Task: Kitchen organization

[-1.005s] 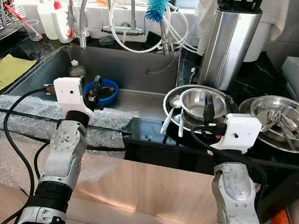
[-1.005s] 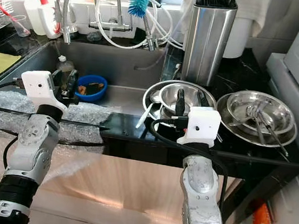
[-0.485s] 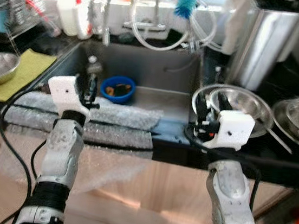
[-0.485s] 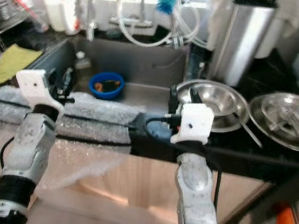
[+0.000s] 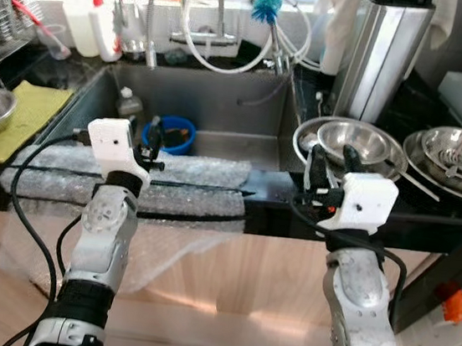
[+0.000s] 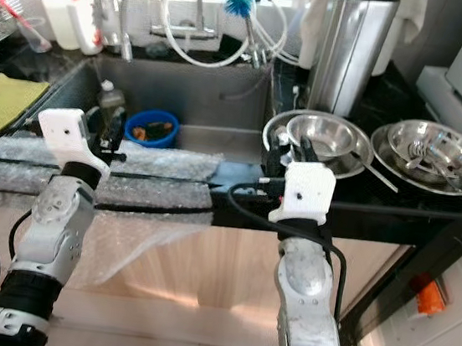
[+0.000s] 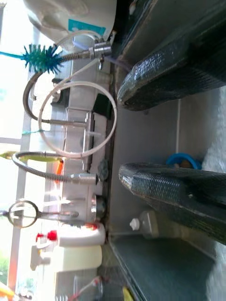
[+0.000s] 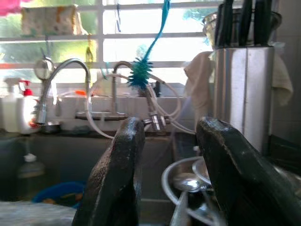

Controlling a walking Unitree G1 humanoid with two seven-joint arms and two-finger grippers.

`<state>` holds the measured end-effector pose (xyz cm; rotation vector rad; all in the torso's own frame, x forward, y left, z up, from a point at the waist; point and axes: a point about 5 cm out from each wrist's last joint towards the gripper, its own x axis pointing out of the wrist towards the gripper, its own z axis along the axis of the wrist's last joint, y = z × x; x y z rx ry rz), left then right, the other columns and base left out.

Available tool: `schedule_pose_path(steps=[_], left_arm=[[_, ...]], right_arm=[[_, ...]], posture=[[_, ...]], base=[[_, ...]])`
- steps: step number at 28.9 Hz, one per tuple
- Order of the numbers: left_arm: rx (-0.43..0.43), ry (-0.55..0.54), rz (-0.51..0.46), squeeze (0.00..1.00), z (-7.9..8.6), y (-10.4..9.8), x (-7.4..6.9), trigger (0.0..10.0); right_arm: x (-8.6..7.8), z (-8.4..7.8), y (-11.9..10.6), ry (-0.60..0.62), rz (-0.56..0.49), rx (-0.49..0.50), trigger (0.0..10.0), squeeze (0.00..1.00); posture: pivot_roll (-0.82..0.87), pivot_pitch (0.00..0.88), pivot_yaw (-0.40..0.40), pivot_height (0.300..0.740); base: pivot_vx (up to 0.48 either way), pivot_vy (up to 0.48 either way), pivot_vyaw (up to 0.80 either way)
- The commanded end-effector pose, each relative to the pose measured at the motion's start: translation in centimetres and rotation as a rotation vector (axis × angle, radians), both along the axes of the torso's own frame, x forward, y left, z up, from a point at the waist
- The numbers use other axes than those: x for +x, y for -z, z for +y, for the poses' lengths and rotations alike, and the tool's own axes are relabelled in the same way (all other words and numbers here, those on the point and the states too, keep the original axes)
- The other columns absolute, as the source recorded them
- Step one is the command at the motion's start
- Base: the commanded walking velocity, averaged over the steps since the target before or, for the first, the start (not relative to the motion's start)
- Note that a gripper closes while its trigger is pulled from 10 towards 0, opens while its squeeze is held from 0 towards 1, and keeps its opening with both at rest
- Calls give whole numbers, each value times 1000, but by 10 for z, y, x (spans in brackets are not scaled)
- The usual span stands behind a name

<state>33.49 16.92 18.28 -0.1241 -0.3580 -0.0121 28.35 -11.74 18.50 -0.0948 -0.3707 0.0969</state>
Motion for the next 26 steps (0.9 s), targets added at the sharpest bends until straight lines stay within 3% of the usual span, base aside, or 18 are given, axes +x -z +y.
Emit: schedule_pose_path(steps=[1,5,26], left_arm=[[9,7,-13,0,-2,-5,1,10000],[12,7,-12,0,-2,-5,1,10000],[32,37,-54,0,-7,-21,2,10000]], right_arm=[[1,-3,-1,8,6,4,10000,0],[0,-3,-1,15,-6,12,10000,0],[2,-3,0,23,11,31,10000,0]], posture=[[-28,40,97,740],[-27,43,98,740],[-23,54,106,740]], base=[[0,435,-788],[0,382,-603],[0,0,-37]])
